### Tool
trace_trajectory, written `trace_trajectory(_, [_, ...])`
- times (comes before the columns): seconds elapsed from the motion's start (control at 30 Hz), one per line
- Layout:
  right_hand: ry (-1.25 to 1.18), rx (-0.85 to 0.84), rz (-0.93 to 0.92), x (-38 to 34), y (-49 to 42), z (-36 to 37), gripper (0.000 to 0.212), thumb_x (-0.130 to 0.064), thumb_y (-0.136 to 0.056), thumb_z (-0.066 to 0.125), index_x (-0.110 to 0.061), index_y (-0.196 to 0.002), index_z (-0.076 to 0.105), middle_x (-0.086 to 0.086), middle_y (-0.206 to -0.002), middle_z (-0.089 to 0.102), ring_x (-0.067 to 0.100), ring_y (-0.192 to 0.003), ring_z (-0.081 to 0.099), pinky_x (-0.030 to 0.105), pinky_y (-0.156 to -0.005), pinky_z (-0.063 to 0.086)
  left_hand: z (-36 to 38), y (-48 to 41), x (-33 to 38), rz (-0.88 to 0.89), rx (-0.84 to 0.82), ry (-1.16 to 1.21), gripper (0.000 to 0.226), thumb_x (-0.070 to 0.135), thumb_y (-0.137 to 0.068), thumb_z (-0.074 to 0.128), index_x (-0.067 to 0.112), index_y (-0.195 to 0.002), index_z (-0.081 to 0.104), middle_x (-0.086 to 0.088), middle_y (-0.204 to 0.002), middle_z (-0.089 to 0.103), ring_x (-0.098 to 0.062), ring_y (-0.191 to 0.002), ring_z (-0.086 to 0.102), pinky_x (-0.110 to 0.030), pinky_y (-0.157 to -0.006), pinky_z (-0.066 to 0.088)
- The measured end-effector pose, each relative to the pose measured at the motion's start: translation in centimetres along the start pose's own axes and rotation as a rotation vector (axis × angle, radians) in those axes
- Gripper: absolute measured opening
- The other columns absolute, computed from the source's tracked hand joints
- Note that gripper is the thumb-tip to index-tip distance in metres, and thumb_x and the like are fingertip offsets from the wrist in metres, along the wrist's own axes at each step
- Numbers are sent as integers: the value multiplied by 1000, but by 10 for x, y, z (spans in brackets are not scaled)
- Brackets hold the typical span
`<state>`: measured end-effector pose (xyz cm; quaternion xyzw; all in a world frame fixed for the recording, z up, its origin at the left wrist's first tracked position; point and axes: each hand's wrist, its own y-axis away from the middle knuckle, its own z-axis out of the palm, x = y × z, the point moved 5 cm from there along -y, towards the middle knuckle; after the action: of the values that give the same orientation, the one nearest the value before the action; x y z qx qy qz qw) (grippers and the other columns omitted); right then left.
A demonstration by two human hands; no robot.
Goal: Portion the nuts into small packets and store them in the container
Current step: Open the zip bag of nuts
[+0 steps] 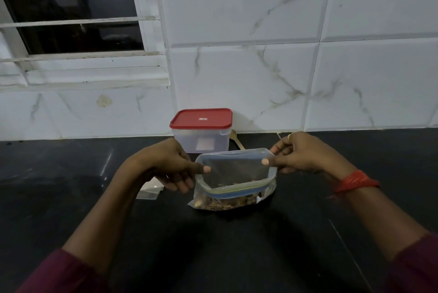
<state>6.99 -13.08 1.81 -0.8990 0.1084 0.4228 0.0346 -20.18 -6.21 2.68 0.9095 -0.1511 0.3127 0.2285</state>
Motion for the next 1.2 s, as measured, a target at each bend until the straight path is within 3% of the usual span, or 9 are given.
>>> trace_trajectory(0.13, [-190,2,74,11,-5,3,15,-11,-79,83,-6,-90,74,12,-82,77,23,-79,76,38,-80,62,1,-5,-2,28,-15,140,23,30,-86,75,7,-87,77,-10,-83,78,-17,-74,76,-24,-57,57])
trace_trajectory(0.33, [-342,-47,156,19,-7,8,9,-7,-87,74,-7,-94,69,12,-82,76,16,-66,74,29,-61,62,8,-21,-11,2,85,611,26,10,-86,75,-9,-102,72,-21,-84,75,-21,-65,74,-26,-52,59])
trace_trajectory(0.47, [-448,-69,175,18,-4,9,10,-4,-91,69,-8,-100,71,10,-80,76,14,-63,72,28,-56,60,15,-27,-13,-34,78,786,21,15,-90,71,-4,-99,70,-17,-80,75,-19,-63,73,-30,-55,62])
trace_trajectory(0.67, [-717,-128,245,20,-2,12,14,-5,-91,67,-1,-103,70,11,-83,74,17,-68,72,30,-60,62,21,-34,-19,-104,36,934,19,21,-97,63,3,-100,65,-11,-79,69,-20,-65,68,-32,-50,61])
trace_trajectory(0.93, [-834,-156,302,36,-8,13,17,-6,-89,68,5,-102,67,16,-87,73,21,-72,73,35,-64,64,28,-35,-16,-89,25,920,22,22,-101,49,6,-92,61,-8,-71,60,-14,-51,53,-24,-39,48])
trace_trajectory(1.07, [-680,-166,222,34,-8,12,15,-4,-87,70,3,-100,72,17,-90,75,20,-72,74,32,-64,63,22,-34,-12,-25,159,667,25,26,-101,55,6,-89,63,-8,-68,55,-14,-51,47,-25,-42,45])
trace_trajectory(1.2, [-404,-126,136,26,-8,8,21,-8,-81,79,0,-99,74,15,-89,77,18,-75,75,27,-63,62,17,-32,-7,67,198,483,24,27,-100,61,4,-103,67,-10,-70,58,-13,-49,50,-26,-42,47])
